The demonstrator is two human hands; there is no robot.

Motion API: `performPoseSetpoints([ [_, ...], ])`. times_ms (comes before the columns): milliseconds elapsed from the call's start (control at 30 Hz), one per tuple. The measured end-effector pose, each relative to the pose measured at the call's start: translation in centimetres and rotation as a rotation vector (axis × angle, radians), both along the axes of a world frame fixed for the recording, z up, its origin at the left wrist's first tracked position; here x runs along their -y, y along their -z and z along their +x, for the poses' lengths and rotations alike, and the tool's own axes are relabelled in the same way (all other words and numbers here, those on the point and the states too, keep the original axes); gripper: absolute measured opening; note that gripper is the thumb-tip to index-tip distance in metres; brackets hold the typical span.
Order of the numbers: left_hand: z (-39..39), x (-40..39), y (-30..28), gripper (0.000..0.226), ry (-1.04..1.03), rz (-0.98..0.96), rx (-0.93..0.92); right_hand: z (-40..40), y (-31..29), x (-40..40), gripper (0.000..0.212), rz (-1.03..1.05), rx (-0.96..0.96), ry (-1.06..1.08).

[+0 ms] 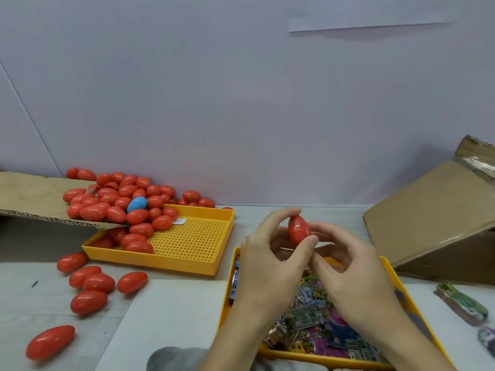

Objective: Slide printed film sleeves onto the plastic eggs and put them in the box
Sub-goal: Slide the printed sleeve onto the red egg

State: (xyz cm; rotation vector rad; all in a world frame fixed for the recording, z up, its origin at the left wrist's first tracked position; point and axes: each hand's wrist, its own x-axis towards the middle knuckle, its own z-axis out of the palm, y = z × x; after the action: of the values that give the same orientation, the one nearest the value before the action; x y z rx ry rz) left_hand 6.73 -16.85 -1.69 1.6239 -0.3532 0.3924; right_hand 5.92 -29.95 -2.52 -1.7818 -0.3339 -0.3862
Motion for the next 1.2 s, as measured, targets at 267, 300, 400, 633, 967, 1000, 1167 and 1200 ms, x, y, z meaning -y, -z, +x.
performPoseSetpoints([
  [267,0.3,-0.1,0.4,0.029,-0.016,0.001,-0.024,0.7,0.6,-0.3,0.026,-0.008,0.003,0.006],
  [300,0.3,0.0,0.5,0.029,-0.013,0.004,-0.030,0.8,0.7,-0.3,0.024,-0.007,0.002,0.004],
  [400,0.3,0.1,0.5,0.029,-0.013,0.012,-0.037,0.9,0.9,-0.3,0.025,-0.016,-0.002,0.013],
  [633,0.3,0.1,0.6,0.030,-0.011,-0.004,-0.063,1.0,0.9,-0.3,0.025,-0.021,-0.011,0.013],
  [967,0.0,0.0,0.2,0.019,0.110,-0.153,-0.165,1.1,1.1,-0.3,0.022,-0.001,-0.036,0.037],
  [1000,0.0,0.0,0.2,0.016,0.125,-0.179,-0.182,1.1,1.1,-0.3,0.022,0.002,-0.036,0.040],
  [1167,0.0,0.0,-0.1,0.012,0.134,-0.204,-0.210,1.2,1.2,-0.4,0.022,0.012,-0.031,0.035],
  [1200,0.0,0.0,0.0,0.012,0.133,-0.203,-0.211,1.2,1.2,-0.4,0.022,0.010,-0.029,0.031],
])
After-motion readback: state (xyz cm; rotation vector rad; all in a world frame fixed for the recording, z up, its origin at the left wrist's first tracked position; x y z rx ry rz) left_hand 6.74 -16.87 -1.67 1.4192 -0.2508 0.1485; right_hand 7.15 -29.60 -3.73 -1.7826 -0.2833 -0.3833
